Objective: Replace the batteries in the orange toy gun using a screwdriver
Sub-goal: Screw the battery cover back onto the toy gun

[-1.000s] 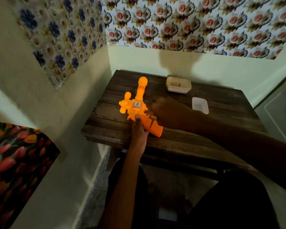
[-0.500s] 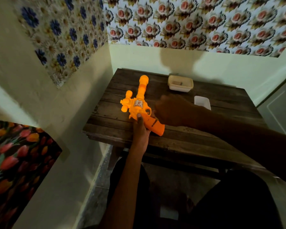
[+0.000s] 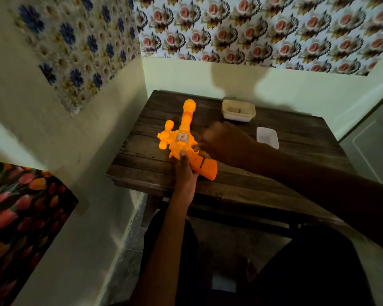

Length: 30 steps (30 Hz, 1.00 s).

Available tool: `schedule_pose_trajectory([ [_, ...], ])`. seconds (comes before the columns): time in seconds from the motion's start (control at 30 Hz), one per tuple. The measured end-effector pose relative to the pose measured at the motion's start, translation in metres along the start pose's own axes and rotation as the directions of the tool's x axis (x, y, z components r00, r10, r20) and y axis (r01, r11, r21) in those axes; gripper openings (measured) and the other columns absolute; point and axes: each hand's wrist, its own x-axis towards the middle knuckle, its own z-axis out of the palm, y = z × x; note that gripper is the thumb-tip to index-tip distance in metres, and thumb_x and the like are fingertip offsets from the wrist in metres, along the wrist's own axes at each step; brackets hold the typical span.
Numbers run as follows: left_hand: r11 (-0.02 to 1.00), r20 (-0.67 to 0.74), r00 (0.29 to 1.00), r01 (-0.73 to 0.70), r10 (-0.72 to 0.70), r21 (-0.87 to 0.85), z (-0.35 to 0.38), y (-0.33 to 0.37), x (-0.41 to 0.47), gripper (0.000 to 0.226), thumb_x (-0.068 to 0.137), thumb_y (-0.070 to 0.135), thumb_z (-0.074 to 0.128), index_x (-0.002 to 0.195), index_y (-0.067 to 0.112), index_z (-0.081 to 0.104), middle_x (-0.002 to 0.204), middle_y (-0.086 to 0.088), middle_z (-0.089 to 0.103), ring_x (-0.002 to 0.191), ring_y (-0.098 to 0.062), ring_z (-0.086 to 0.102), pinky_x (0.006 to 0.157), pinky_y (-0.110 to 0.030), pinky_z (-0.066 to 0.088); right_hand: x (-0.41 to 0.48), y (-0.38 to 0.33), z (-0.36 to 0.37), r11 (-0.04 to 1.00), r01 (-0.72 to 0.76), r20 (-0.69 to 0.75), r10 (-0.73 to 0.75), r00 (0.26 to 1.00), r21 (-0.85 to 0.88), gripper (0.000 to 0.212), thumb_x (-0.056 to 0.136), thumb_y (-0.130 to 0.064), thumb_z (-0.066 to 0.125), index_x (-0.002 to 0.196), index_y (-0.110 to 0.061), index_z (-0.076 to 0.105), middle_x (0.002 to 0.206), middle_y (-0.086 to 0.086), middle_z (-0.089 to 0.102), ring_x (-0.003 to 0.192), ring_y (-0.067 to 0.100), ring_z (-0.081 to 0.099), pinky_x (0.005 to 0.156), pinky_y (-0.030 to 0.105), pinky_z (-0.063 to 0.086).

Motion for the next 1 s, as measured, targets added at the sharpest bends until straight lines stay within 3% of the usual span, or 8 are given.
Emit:
schedule_pose_trajectory([
  [0.07, 1.0, 0.011, 1.0, 0.0, 0.0, 0.018, -0.001, 0.0, -0.001, 0.051, 0.102, 0.037, 0.032, 0.149, 0.018, 0.026, 0.137, -0.008, 0.051, 0.107, -0.014, 0.06, 0.07, -0.024, 0.055, -0.004, -0.007, 0.0, 0.994, -0.081, 0.019, 0.083, 0.996, -0.071, 0.03, 0.1, -0.03, 0.043, 0.105, -0.006, 0.061, 0.104, 0.014, 0.063, 0.092, 0.03, 0.063, 0.062, 0.031, 0.034],
  [0.2, 0.999, -0.013, 0.999, 0.032, -0.032, 0.025, -0.003, 0.0, -0.001, 0.053, 0.101, 0.038, 0.035, 0.149, 0.017, 0.026, 0.144, -0.01, 0.045, 0.111, -0.014, 0.058, 0.066, -0.019, 0.055, -0.01, -0.007, -0.002, 0.992, 0.023, 0.104, -0.036, 0.994, 0.122, 0.033, 0.091, -0.015, 0.054, 0.123, -0.013, 0.05, 0.123, 0.011, 0.045, 0.081, 0.017, 0.049, 0.06, 0.022, 0.032],
  [0.27, 0.999, -0.019, 0.999, 0.038, -0.037, 0.021, -0.002, -0.001, 0.0, 0.053, 0.101, 0.037, 0.035, 0.149, 0.017, 0.026, 0.144, -0.009, 0.045, 0.109, -0.015, 0.057, 0.069, -0.022, 0.053, -0.01, -0.003, -0.005, 0.987, 0.058, 0.15, -0.081, 0.985, 0.15, 0.039, 0.083, -0.007, 0.059, 0.121, -0.013, 0.05, 0.121, 0.012, 0.044, 0.081, 0.016, 0.047, 0.057, 0.021, 0.031],
  [0.43, 1.0, -0.021, 0.999, 0.026, -0.026, 0.014, -0.001, -0.002, 0.002, 0.051, 0.102, 0.036, 0.032, 0.15, 0.017, 0.025, 0.141, -0.009, 0.048, 0.107, -0.015, 0.058, 0.074, -0.027, 0.052, -0.005, -0.01, 0.0, 0.987, -0.159, 0.052, 0.159, 0.986, -0.01, 0.025, 0.098, -0.026, 0.044, 0.108, -0.007, 0.058, 0.11, 0.015, 0.061, 0.096, 0.031, 0.061, 0.063, 0.031, 0.034],
  [0.67, 1.0, -0.013, 1.0, 0.015, -0.015, -0.015, -0.004, -0.005, 0.004, 0.058, 0.099, 0.039, 0.038, 0.15, 0.018, 0.023, 0.145, -0.011, 0.044, 0.118, -0.022, 0.053, 0.067, -0.022, 0.056, -0.009, -0.007, -0.007, 0.994, -0.047, 0.201, 0.026, 0.979, 0.098, 0.044, 0.085, -0.011, 0.06, 0.127, -0.008, 0.047, 0.131, 0.014, 0.044, 0.092, 0.02, 0.052, 0.067, 0.023, 0.034],
  [0.77, 1.0, 0.009, 1.0, 0.003, -0.003, -0.008, -0.004, -0.006, 0.006, 0.056, 0.1, 0.039, 0.035, 0.15, 0.019, 0.022, 0.147, -0.011, 0.043, 0.12, -0.021, 0.053, 0.075, -0.028, 0.053, -0.005, -0.005, -0.004, 1.0, -0.014, 0.21, 0.011, 0.978, 0.01, 0.037, 0.086, -0.014, 0.06, 0.121, -0.007, 0.052, 0.123, 0.013, 0.053, 0.099, 0.023, 0.059, 0.07, 0.026, 0.042],
  [0.9, 1.0, -0.018, 1.0, 0.012, -0.012, -0.018, -0.001, -0.004, 0.003, 0.053, 0.101, 0.038, 0.034, 0.149, 0.017, 0.026, 0.144, -0.012, 0.046, 0.113, -0.018, 0.055, 0.071, -0.026, 0.054, -0.007, -0.001, -0.006, 0.999, 0.009, 0.249, -0.001, 0.968, -0.031, 0.022, 0.088, -0.019, 0.055, 0.106, -0.008, 0.06, 0.106, 0.011, 0.06, 0.077, 0.018, 0.053, 0.064, 0.027, 0.041],
  [1.0, 0.999, -0.022, 0.998, -0.053, 0.052, -0.012, 0.001, -0.002, 0.001, 0.077, 0.077, 0.062, 0.059, 0.139, 0.021, 0.036, 0.125, -0.006, 0.061, 0.095, -0.01, 0.067, 0.065, -0.024, 0.056, -0.012, -0.004, -0.008, 0.999, -0.011, 0.214, 0.021, 0.977, -0.045, 0.019, 0.092, -0.025, 0.052, 0.101, -0.011, 0.061, 0.101, 0.008, 0.061, 0.079, 0.02, 0.055, 0.063, 0.028, 0.039],
])
